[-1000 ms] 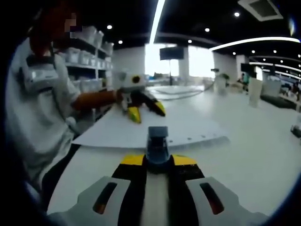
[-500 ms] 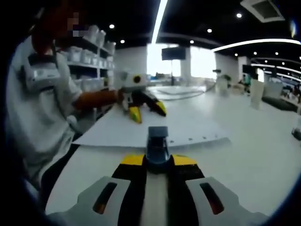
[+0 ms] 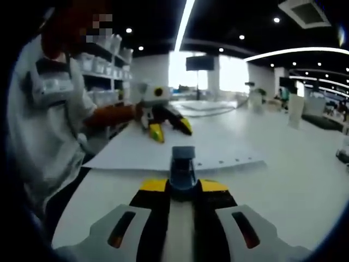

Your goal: Pick up the paper insert the paper into the punch align the paper edges press the punch to punch holes

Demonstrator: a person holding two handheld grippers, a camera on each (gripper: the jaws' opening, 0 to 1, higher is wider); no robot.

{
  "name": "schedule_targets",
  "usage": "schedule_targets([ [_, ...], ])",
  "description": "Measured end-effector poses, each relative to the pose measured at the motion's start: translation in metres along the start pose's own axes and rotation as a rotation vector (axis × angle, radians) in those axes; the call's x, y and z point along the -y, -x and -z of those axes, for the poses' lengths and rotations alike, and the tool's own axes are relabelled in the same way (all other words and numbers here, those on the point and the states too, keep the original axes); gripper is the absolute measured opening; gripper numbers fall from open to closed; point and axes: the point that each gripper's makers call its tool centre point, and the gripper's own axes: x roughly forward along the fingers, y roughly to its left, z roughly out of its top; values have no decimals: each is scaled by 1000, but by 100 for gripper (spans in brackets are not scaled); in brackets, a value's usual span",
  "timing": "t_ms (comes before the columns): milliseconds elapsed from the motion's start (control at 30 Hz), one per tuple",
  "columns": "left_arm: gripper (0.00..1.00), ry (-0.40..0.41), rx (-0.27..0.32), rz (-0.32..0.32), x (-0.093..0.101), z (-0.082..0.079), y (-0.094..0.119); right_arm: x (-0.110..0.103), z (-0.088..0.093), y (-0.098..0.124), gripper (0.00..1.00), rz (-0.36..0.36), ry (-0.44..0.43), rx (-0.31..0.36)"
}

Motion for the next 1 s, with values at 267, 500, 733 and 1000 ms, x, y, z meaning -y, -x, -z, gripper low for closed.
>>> schedule_targets([
  [267,43,-2,-1,0,0,0,0,0,0,-1,22,3,0,3],
  [500,45,1,-1,-3,-1,0,0,1,1,-1,22,-2,-14,5],
  [733,50,-6,3,-18,-3,-1,0,1,2,-1,22,-2,-10,2],
  [1000,54,12,-3,-22,-6,0,0,0,2,-2,22,-1,-10,1],
])
